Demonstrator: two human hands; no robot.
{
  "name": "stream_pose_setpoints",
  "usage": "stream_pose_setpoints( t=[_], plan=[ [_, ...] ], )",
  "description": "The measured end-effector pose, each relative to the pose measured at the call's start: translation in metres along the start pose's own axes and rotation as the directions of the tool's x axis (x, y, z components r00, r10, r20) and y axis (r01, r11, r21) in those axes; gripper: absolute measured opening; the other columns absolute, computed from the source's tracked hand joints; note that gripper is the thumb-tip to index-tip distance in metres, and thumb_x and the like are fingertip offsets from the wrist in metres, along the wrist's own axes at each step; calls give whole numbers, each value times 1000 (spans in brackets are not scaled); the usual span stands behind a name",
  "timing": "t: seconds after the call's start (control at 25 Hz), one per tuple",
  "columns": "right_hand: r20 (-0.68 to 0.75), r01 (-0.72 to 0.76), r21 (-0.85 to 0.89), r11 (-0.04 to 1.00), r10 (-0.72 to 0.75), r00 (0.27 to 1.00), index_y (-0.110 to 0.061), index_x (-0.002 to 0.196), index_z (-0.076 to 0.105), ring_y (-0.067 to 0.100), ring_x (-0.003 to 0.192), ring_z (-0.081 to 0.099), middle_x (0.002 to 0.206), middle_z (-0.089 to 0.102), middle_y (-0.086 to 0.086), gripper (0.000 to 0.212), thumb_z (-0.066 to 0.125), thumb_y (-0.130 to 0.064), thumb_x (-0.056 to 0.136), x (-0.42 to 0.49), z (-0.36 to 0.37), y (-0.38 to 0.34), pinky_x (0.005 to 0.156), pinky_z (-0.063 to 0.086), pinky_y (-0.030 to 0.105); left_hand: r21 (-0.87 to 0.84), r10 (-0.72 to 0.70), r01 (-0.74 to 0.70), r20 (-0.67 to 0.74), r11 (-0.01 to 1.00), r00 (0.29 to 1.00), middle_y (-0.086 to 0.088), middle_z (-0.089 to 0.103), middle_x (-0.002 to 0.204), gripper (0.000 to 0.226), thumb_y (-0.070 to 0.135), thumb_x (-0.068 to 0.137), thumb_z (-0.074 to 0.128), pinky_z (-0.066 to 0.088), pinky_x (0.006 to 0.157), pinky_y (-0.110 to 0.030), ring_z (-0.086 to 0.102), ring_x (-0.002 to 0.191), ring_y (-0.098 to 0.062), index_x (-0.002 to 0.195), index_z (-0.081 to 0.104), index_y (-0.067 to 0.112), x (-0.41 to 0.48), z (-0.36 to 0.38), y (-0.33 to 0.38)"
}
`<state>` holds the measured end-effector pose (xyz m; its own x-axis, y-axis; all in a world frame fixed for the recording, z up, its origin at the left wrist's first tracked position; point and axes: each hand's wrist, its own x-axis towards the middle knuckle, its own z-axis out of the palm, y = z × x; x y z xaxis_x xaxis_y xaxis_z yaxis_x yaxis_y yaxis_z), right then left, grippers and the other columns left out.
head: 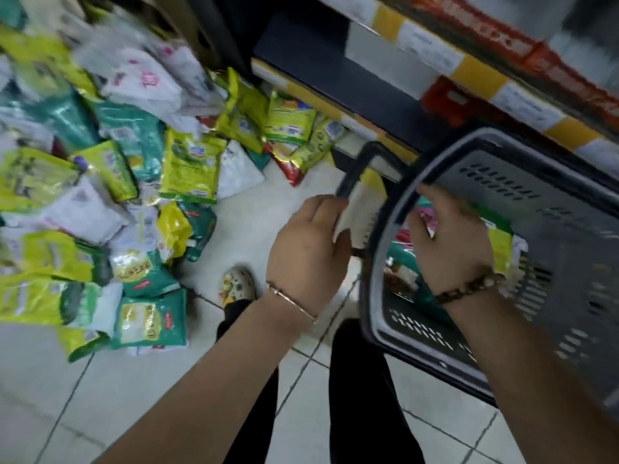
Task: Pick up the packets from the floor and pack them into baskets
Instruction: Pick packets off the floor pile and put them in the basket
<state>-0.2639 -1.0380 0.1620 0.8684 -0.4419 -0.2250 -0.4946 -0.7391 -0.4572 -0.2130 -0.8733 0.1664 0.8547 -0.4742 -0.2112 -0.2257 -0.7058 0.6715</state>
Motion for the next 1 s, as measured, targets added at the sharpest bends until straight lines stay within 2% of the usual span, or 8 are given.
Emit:
stream_pose_setpoints(
  t=[0.08,0.16,0.32,0.48,0.68,1.0],
  plan=[
    [39,45,10,999,-45,998,-10,124,59,35,104,60,119,62,15,37,58,-15,88,7,16,-50,84,47,38,19,-92,93,-33,995,995,-10,63,111,38,24,81,47,49,72,-30,64,93,-30,112,62,7,-5,-30,-37],
    [158,48,-4,999,-47,986,-14,130,54,32,115,54,128,57,11,39,55,-16,91,16,43,-104,91,44,38,12,-213,214,-75,977,974,-11,62,114,36,18,81,52,49,74,-32,63,97,-32,114,62,7,-12,-66,-81],
    [340,69,-22,997,-58,939,-18,133,49,25,123,47,136,51,4,40,50,-19,93,28,101,-194,98,42,37,-24,-460,460,-100,888,882,-11,54,127,37,11,87,56,41,88,-34,54,112,-31,125,56,9,-28,-122,-163],
    [446,27,-31,999,-10,895,-17,130,52,25,121,49,135,52,5,36,49,-19,94,40,153,-247,96,44,39,-67,-615,612,-61,788,786,-11,52,129,39,14,89,54,43,88,-37,52,114,-31,128,52,13,-39,-149,-227],
    [513,-197,-3,980,171,842,-16,127,53,24,118,53,132,55,5,35,51,-18,93,74,212,-274,95,41,32,-111,-720,717,12,688,693,-10,53,129,39,14,88,55,43,90,-35,52,114,-30,127,54,15,-25,-150,-285],
    [444,-256,-73,964,261,857,-14,129,49,30,113,54,126,58,10,42,58,-28,90,197,284,-290,86,43,33,-242,-756,746,68,621,651,-5,57,125,34,17,89,54,42,86,-27,57,111,-22,123,57,16,36,-129,-318]
  ],
)
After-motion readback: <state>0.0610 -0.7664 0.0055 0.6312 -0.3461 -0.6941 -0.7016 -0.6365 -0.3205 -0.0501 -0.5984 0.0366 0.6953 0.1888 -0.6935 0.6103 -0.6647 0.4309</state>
